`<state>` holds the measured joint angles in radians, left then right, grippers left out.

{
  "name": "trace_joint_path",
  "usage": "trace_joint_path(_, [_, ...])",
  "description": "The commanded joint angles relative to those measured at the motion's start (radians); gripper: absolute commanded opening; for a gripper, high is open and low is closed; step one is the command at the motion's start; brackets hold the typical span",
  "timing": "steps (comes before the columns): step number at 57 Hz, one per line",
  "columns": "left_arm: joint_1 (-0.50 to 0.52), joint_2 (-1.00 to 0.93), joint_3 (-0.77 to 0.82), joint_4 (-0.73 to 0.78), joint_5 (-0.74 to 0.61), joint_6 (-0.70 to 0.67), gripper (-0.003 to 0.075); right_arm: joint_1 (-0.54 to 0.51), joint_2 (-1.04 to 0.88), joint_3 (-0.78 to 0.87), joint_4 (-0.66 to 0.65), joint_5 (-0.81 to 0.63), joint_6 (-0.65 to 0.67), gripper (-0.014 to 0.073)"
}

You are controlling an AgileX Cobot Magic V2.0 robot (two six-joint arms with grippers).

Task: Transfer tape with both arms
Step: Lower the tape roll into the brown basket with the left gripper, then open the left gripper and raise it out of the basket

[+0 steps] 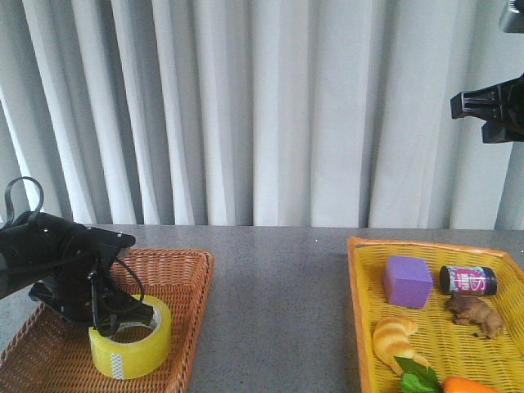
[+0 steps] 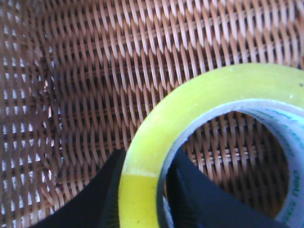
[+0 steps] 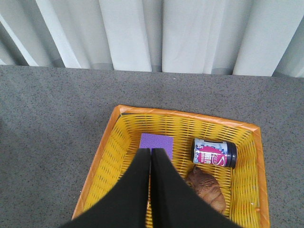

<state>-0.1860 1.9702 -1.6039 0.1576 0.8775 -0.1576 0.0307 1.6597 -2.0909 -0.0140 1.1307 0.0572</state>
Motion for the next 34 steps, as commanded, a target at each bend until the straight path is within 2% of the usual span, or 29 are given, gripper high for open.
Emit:
trace_joint_path(1, [0.001,-0.048,-0.038,0.006,-0.056,-0.016,0.0212,-0.002,-0.038,-0.029,-0.004,-0.062,-0.011,-0.0007])
trace_joint_path(24, [0.015,-0.043,-0.041,-0.01,-0.028,-0.03,0.0395,-0.002,-0.038,-0.029,-0.004,-0.062,-0.011,-0.0007])
trace_joint_path(34, [0.015,-0.049,-0.045,-0.032,-0.033,-0.041,0.0434,-0.002,-0.038,-0.029,-0.004,-0.062,-0.011,-0.0007])
